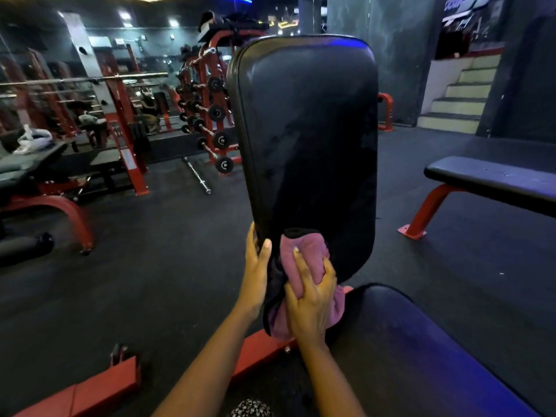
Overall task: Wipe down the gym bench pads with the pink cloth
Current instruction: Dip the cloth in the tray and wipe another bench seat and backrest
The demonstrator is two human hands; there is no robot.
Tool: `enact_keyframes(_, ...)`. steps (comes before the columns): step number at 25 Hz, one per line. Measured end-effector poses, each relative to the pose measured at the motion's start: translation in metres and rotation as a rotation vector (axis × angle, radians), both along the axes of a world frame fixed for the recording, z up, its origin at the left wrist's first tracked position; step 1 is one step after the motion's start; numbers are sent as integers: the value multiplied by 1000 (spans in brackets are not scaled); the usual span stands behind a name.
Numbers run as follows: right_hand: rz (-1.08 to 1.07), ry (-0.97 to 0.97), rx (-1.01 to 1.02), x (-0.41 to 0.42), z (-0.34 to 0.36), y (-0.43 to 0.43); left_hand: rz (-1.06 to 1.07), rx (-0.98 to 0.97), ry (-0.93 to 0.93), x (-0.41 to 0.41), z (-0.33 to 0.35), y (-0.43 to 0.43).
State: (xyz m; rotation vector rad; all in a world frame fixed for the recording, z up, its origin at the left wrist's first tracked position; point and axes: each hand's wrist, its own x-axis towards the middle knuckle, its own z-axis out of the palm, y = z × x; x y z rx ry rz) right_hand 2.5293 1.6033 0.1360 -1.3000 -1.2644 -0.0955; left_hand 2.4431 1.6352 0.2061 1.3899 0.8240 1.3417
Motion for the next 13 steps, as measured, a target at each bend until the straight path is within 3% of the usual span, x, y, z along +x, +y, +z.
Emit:
enact_keyframes(4,-34,17,25,53,3,13,58,29,90,12,-23,-2)
enact_keyframes(8,-235,530,-74,119,9,44,50,43,70,17,-31,7)
enact_keyframes(13,-268,596,-51,134,14,47,3,59,32,15,-37,11)
